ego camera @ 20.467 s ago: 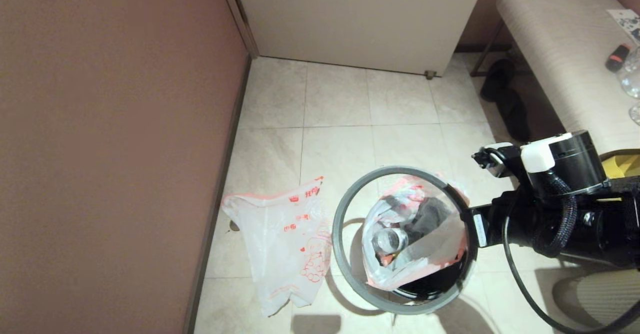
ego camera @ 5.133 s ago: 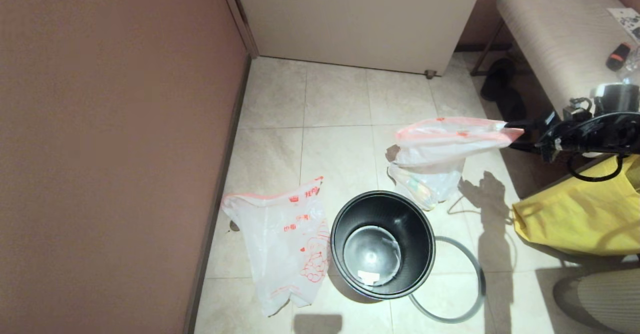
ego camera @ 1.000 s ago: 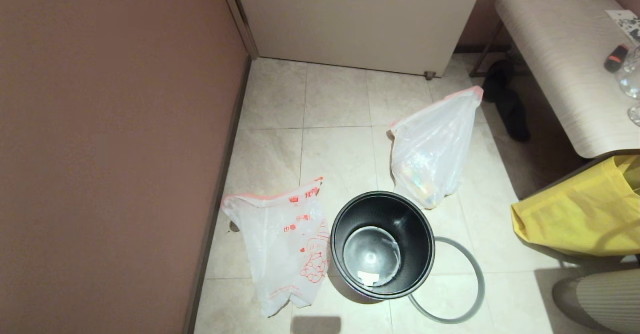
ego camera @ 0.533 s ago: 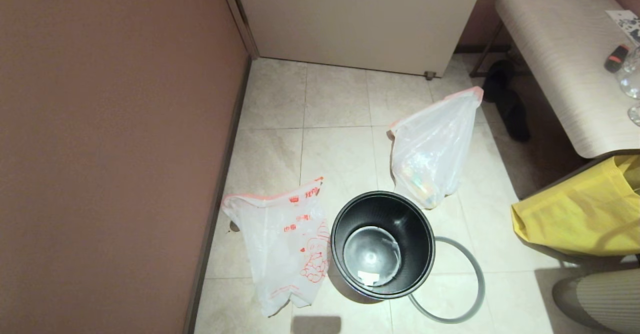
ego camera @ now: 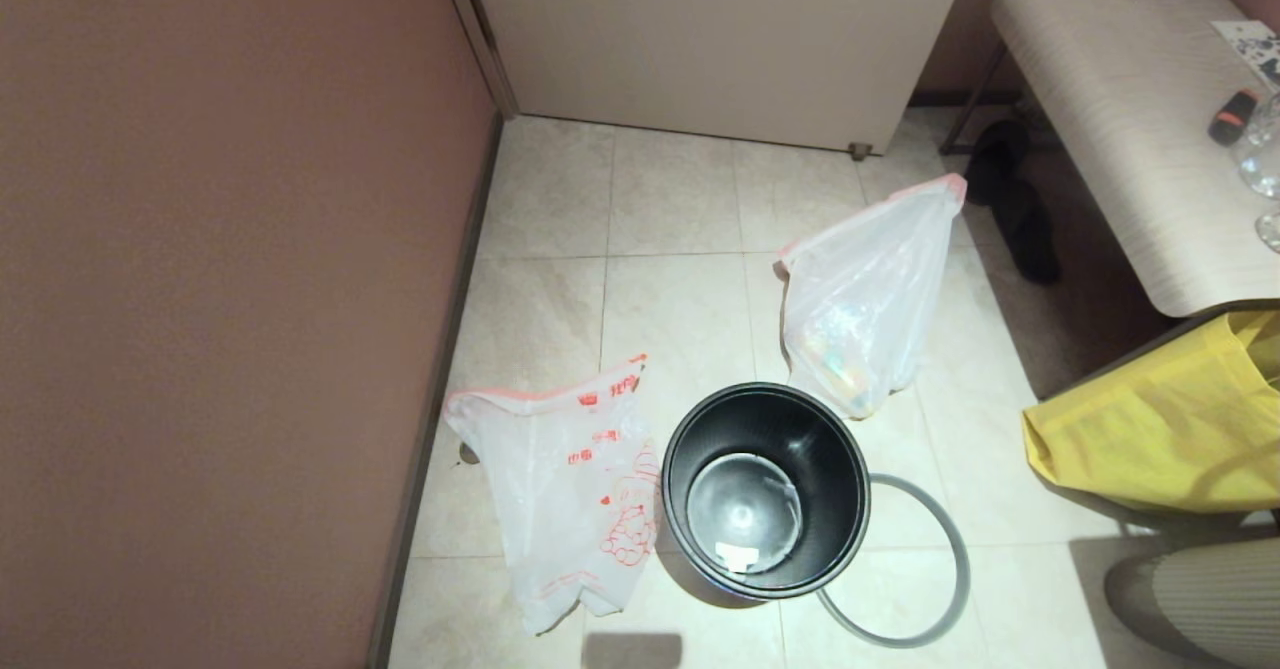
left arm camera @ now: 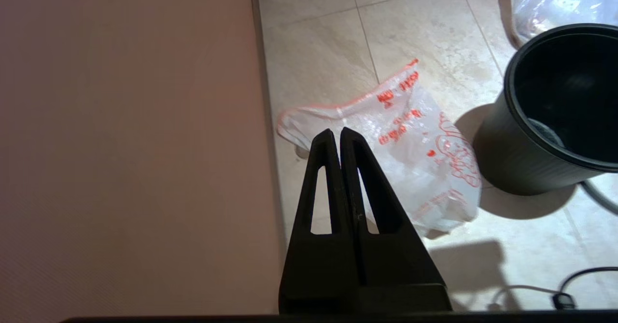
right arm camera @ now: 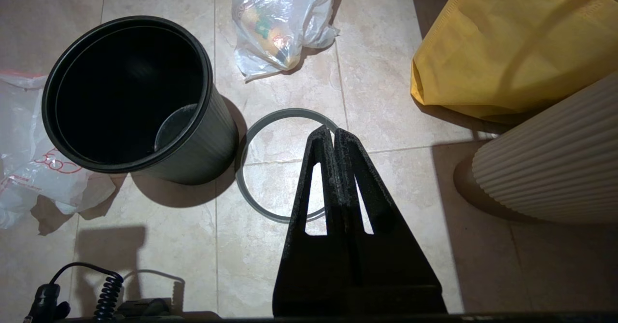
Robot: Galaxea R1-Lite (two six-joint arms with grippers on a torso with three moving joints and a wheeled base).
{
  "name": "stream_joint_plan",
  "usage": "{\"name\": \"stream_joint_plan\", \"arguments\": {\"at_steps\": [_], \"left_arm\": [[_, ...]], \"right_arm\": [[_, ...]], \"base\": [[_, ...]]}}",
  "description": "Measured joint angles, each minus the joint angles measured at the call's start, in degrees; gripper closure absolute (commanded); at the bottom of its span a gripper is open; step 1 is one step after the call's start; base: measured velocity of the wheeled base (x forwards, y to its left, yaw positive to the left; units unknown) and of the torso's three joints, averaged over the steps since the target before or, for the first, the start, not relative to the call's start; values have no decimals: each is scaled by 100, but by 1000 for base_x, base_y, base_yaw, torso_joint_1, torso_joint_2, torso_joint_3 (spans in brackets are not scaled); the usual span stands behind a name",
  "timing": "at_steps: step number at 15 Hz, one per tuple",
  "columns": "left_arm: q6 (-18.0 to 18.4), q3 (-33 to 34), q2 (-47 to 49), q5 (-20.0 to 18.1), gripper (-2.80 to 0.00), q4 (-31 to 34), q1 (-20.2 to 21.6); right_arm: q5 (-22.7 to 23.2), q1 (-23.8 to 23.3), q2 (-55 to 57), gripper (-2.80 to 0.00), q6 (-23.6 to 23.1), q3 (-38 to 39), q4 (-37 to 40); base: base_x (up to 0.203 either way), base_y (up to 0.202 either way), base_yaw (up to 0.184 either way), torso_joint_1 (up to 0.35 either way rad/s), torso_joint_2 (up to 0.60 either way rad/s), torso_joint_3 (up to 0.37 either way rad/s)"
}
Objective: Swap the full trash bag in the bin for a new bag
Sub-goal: Pick up a new trash bag
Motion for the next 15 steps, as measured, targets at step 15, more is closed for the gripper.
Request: {"name": "stream_joint_plan", "arguments": {"at_steps": [15], "left_arm": [[-18, -3778, 6977, 719, 0, -94, -1164]], "right_arm": [[2, 0, 1, 0, 0, 0, -1]], "base": [[0, 0, 0, 0, 0, 0]]}}
